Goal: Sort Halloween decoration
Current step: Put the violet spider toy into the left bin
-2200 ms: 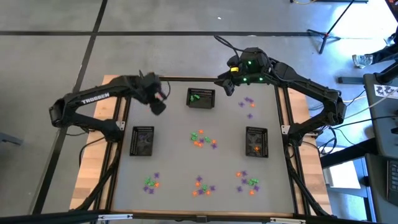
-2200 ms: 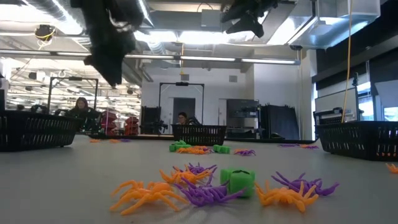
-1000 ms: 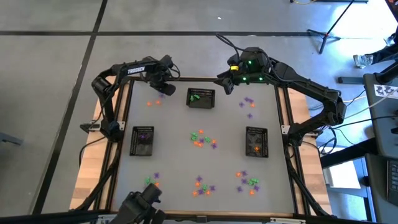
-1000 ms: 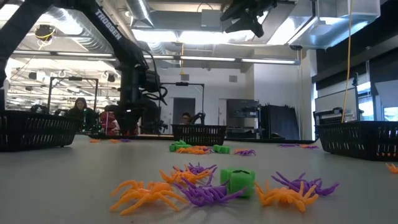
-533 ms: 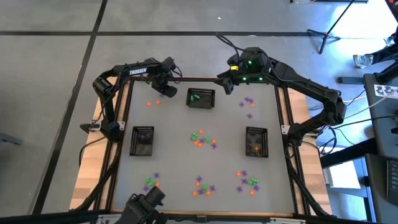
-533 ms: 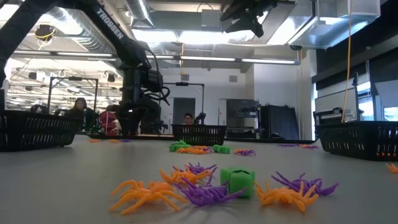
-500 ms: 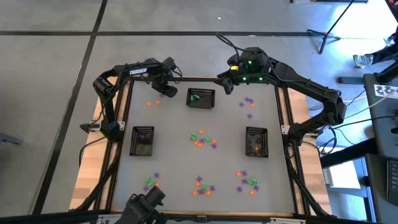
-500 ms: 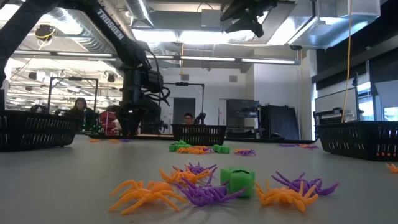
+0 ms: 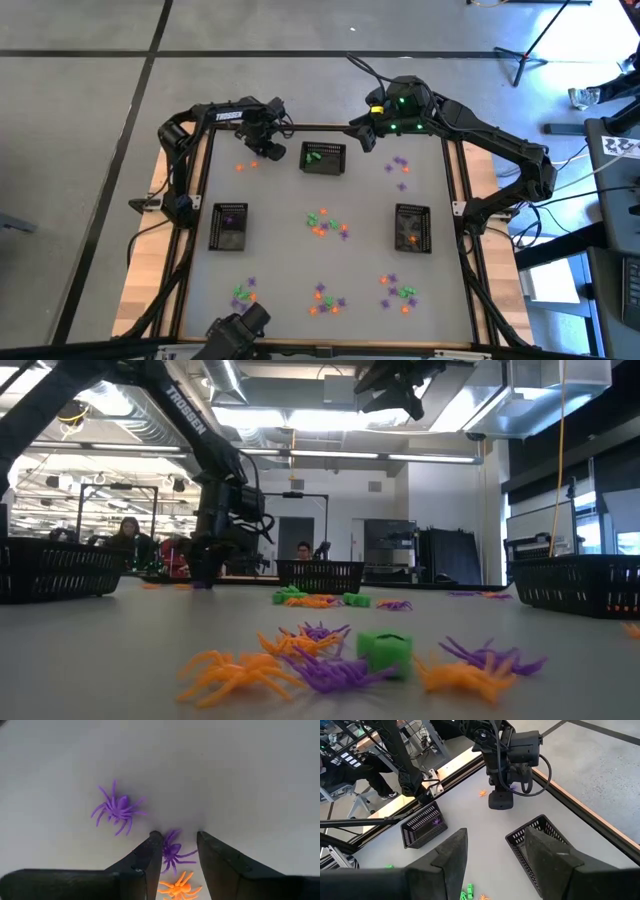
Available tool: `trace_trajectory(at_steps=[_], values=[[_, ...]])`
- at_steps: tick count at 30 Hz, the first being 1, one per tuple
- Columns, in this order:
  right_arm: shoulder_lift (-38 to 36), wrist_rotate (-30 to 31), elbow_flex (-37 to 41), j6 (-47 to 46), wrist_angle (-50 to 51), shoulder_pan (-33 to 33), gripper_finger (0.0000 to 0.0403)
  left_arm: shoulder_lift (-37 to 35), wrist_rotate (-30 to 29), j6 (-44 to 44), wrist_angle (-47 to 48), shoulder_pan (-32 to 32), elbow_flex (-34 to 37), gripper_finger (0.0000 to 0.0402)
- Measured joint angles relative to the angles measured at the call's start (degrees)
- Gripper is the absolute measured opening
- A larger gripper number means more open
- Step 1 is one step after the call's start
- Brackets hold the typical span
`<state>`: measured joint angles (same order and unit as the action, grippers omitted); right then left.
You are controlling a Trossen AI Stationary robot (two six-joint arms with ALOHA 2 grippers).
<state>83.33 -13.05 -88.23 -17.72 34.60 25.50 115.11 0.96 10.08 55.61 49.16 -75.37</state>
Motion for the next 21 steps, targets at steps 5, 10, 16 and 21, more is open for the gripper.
trace_trajectory(at_steps=[5, 10, 16, 21], values=[[0.0, 0.0, 0.0, 0.0, 0.0, 0.0, 0.0193, 0.1, 0.9, -1.6, 1.5, -0.3, 0.1, 0.0069], [0.0, 0.0, 0.0, 0.0, 0.0, 0.0, 0.0193, 0.1, 1.2, -2.1, 1.6, -0.3, 0.1, 0.0008], [0.0, 0.0, 0.0, 0.0, 0.0, 0.0, 0.0193, -1.0, 0.6, -3.2, 2.5, -0.3, 0.4, 0.0001], [0.0, 0.0, 0.0, 0.0, 0.0, 0.0, 0.0193, -5.5, -0.4, -3.3, 3.7, -0.3, 0.4, 0.0000]])
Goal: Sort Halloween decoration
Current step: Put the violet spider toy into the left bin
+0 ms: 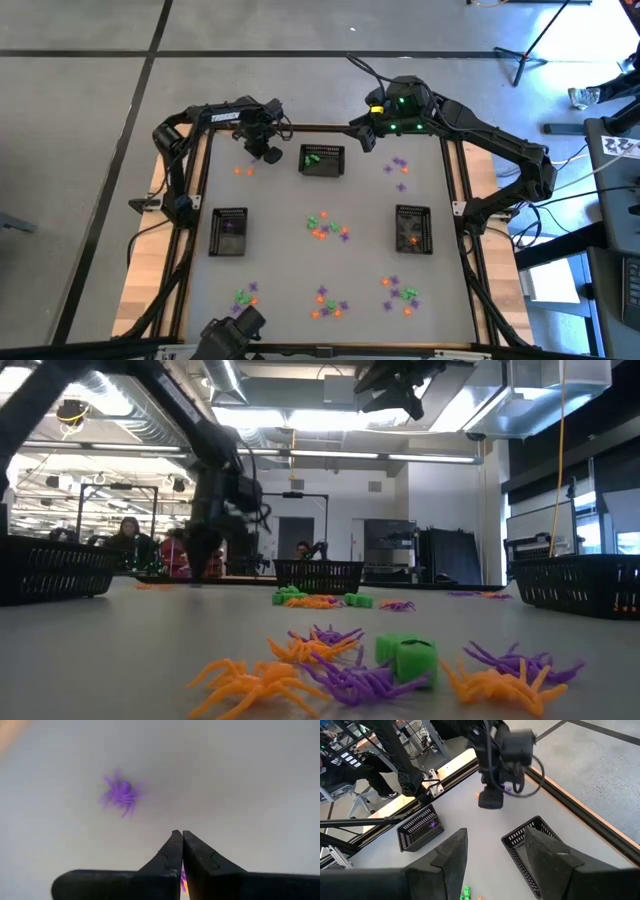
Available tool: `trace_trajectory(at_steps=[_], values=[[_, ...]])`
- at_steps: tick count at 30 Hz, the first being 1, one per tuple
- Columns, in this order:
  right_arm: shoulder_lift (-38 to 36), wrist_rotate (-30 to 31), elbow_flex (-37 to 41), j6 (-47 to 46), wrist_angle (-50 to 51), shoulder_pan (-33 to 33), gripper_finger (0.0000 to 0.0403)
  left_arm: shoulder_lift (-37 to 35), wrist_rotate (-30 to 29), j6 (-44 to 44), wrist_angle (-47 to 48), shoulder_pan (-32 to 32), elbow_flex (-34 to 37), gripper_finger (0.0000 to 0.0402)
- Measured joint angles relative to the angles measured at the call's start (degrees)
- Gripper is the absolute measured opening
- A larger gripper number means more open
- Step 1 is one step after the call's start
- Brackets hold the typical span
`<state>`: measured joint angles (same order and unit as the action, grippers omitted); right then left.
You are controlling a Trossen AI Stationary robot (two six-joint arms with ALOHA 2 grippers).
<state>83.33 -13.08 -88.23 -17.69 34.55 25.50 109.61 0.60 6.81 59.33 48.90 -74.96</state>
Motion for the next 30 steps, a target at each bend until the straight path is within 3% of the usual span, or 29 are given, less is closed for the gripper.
trace_trajectory(at_steps=[8, 16, 23, 30], values=[[0.0, 0.0, 0.0, 0.6, -0.2, 0.0, 0.0193, -13.2, 2.3, 1.8, 9.2, -2.6, -0.1, 0.0000], [0.0, 0.0, 0.0, 2.6, -0.2, 0.0, 0.0193, -27.3, 7.3, 10.6, 21.5, -14.6, -0.2, 0.0000], [0.0, 0.0, 0.0, 4.3, -0.2, 0.0, 0.0193, -29.5, 11.2, 18.0, 27.8, -28.1, 0.5, 0.0000], [0.0, 0.0, 0.0, 4.7, -0.2, 0.0, 0.0193, -29.5, 15.7, 18.7, 26.5, -36.0, 8.6, 0.0000]])
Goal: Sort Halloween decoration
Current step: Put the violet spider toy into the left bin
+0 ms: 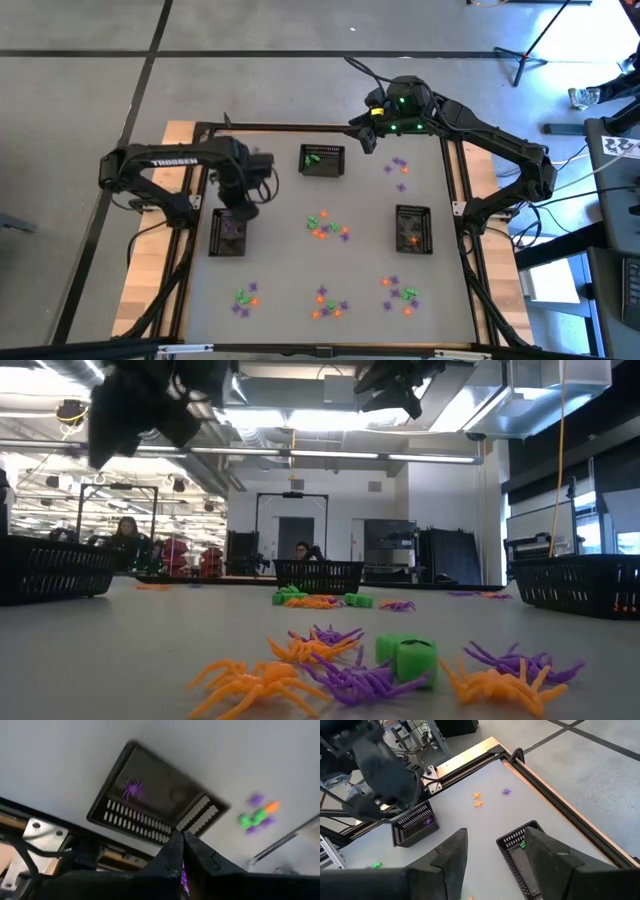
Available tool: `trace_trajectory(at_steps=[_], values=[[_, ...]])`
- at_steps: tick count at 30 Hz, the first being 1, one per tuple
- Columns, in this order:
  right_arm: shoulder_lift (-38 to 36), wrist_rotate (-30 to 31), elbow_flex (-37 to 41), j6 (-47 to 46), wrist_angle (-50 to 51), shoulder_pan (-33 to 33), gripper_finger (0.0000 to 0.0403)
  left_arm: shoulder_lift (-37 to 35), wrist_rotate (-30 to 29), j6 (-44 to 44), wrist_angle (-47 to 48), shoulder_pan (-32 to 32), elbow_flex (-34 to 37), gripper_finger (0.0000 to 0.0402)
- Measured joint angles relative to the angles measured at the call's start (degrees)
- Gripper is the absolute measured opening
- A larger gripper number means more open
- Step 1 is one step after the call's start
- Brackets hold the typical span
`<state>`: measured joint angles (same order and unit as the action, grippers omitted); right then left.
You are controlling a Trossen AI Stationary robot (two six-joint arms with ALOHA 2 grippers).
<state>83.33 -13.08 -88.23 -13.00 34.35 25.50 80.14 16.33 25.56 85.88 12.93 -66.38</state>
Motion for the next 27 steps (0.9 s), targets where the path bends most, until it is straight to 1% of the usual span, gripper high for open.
trace_trajectory(at_steps=[3, 7, 10, 13, 16, 19, 22, 24, 27], values=[[0.0, 0.0, 0.0, 0.0, 0.0, 0.0, 0.0193, 0.0, 1.5, 2.4, -1.8, -0.8, 4.2, 0.0010], [0.0, 0.0, 0.0, 0.1, 0.2, 0.0, 0.0193, 0.0, 6.0, 4.1, -5.8, -1.0, 8.1, 0.0052], [0.0, 0.0, 0.0, 0.1, 0.7, 0.0, 0.0193, 0.0, 7.7, 4.0, -7.4, -1.8, 9.1, 0.0087], [0.0, 0.0, 0.0, 0.1, 1.6, 0.0, 0.0193, 0.0, 7.2, 2.5, -7.3, -2.1, 9.1, 0.0116], [0.0, 0.0, 0.0, 0.1, 2.0, 0.0, 0.0193, 0.0, 2.6, 0.9, -7.6, -0.9, 7.8, 0.0132], [0.0, 0.0, 0.0, 0.1, 2.0, 0.0, 0.0193, 0.0, -4.7, -1.9, -9.4, 2.8, 5.9, 0.0136], [0.0, 0.2, 0.0, 0.0, 2.0, 0.0, 0.0193, 0.0, -12.3, -6.8, -15.0, 8.8, 4.1, 0.0136], [0.0, 0.5, 0.0, -0.1, 1.8, 0.0, 0.0193, 0.2, -13.7, -12.2, -20.8, 14.6, 3.8, 0.0136], [0.0, 0.5, 0.0, -0.1, 1.2, 0.0, 0.0193, 2.4, -11.4, -16.3, -27.7, 24.6, 3.7, 0.0136]])
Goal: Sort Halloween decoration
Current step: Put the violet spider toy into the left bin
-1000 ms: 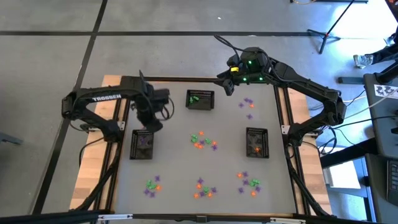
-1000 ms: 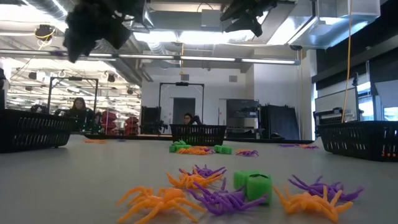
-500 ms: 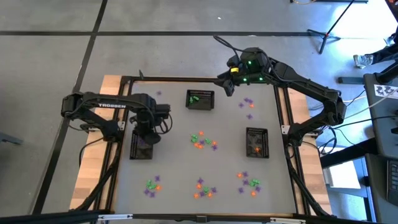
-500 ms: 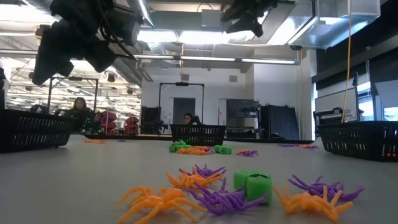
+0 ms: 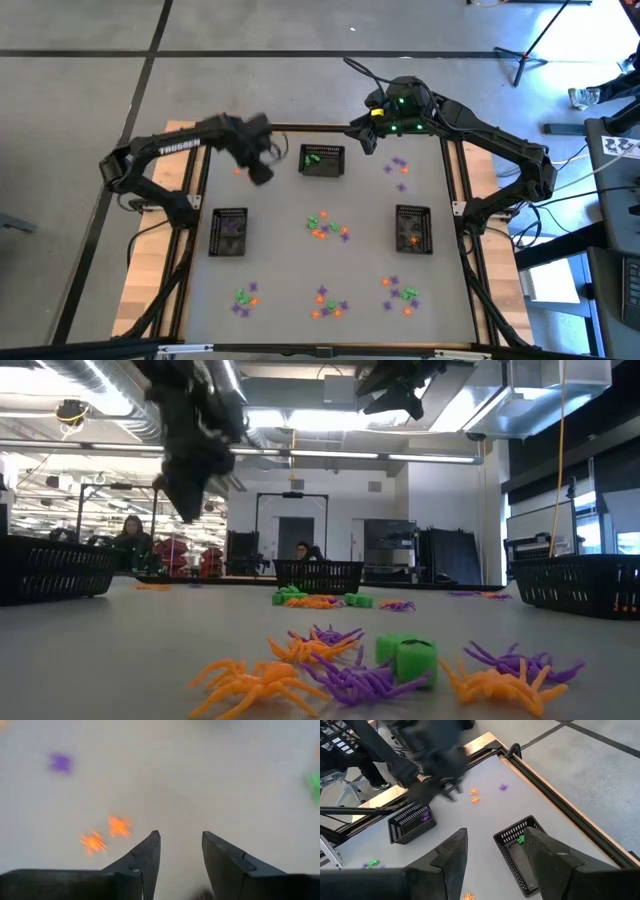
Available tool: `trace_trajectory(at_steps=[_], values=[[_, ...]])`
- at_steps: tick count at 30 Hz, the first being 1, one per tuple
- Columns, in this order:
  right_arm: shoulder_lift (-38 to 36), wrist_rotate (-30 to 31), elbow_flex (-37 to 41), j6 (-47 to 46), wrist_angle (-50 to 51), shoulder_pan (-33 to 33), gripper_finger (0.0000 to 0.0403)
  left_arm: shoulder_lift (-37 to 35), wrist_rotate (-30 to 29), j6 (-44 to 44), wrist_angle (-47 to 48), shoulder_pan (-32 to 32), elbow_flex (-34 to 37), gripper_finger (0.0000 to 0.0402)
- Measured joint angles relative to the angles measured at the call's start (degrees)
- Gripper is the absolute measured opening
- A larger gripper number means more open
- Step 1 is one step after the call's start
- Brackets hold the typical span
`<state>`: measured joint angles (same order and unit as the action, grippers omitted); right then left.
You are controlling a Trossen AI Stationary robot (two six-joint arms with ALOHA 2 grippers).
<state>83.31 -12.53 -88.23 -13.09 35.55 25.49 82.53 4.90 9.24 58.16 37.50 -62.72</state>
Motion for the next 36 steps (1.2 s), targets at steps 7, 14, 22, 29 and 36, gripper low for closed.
trace_trajectory(at_steps=[7, 14, 22, 29, 36], values=[[0.0, 0.1, 0.0, -1.7, -0.4, 0.0, 0.0193, 11.8, 1.8, -4.7, -3.0, 15.6, 0.0, 0.0137], [0.0, 1.2, 0.0, -3.2, -0.4, 0.0, 0.0193, 19.9, 1.4, -4.9, -7.0, 18.8, 0.1, 0.0137], [0.0, 2.1, 0.0, -3.3, -0.4, 0.0, 0.0193, 20.1, 0.5, -5.3, -8.6, 18.8, -3.3, 0.0137], [0.0, 4.6, 0.0, -3.2, -1.0, 0.0, 0.0193, 20.8, -5.2, -6.1, -9.0, 18.7, -12.1, 0.0137], [0.0, 4.6, 0.0, -3.1, -1.4, 0.0, 0.0193, 26.5, -6.6, -8.6, -4.5, 18.8, -14.9, 0.0137]])
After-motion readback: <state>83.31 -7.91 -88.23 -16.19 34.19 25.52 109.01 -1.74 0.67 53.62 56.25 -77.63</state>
